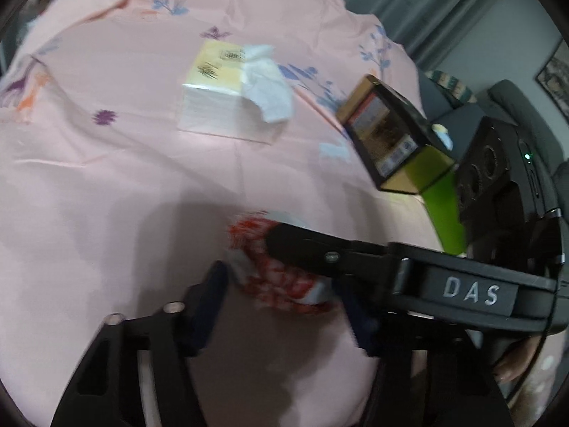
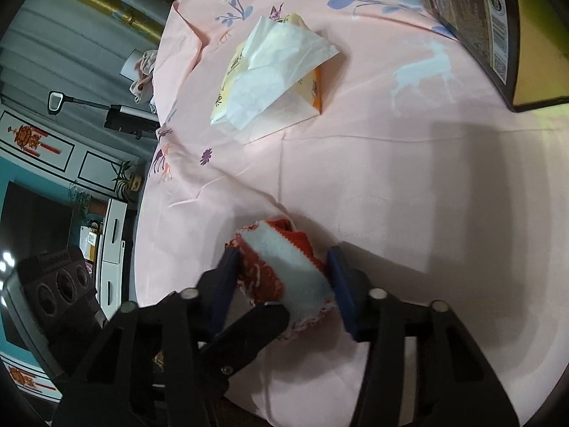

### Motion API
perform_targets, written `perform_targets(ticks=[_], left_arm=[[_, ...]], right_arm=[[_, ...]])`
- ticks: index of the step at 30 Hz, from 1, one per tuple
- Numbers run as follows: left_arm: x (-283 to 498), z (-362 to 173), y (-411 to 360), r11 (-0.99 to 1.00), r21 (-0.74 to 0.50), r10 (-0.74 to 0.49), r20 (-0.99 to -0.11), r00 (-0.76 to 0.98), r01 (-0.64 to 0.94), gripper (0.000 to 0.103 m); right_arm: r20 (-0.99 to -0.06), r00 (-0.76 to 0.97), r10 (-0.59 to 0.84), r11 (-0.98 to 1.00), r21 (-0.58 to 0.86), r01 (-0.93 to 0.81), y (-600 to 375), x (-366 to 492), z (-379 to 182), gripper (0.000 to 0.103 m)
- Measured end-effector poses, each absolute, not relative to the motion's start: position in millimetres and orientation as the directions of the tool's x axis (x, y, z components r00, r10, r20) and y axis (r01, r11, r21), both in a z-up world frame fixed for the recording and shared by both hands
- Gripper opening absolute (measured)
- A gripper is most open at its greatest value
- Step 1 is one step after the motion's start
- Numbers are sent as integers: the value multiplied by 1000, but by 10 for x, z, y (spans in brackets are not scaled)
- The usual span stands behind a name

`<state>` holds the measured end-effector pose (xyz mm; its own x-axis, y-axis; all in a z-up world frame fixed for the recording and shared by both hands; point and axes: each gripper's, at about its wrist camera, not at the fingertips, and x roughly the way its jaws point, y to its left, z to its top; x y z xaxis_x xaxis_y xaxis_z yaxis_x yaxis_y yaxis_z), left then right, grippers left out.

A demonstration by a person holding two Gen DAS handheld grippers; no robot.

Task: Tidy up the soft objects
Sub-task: 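Carry the knitted item over the green box with the right gripper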

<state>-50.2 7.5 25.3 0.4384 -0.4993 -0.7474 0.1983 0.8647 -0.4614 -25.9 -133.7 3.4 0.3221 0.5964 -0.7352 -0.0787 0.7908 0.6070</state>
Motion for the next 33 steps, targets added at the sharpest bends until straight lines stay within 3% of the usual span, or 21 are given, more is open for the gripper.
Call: perform_targets(ticks=[5,19,33], left_arm=[[-572,389,-42,883,-405,-469,-753,462,237,50],[-928,1173,-251,878,-304,-474,-653,591,369,49],[-1134,1552,-502,869,-229,-482,-595,643,439,49]], right_arm=[[-716,346,607,783,612,-108,-1384,-320,131,40],[-595,527,607,773,595,-219,-1636,-698,903,40],[-508,626,592,769,587,-253,-1866,-1008,1302,40]])
